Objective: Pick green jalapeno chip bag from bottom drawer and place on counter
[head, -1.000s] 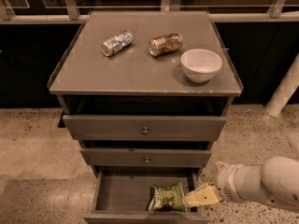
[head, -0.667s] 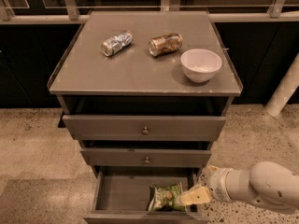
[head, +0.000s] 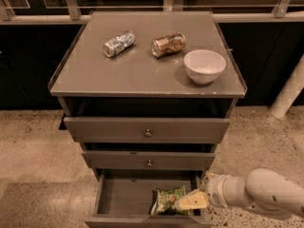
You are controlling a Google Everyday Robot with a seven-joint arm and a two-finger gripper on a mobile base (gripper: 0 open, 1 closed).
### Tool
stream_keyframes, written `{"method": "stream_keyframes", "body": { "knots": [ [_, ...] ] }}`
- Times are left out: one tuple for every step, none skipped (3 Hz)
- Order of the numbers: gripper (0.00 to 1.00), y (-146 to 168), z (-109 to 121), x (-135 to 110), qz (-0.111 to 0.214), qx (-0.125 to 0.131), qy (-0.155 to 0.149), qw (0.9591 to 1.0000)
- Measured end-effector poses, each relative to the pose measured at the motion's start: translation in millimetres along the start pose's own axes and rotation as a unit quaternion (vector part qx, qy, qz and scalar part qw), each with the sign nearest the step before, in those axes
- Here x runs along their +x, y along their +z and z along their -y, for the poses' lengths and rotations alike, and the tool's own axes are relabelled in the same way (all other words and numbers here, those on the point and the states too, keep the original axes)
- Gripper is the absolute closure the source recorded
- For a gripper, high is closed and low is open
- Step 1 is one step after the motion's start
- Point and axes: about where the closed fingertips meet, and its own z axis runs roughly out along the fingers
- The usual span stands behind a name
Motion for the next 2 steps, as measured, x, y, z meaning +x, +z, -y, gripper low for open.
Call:
{"method": "stream_keyframes", "body": {
  "knots": [
    [0.00,44,6,7,0.011,-0.023,0.018,0.9995],
    [0.00,89,13,17,0.021,-0.037,0.040,0.9983]
  ]
}}
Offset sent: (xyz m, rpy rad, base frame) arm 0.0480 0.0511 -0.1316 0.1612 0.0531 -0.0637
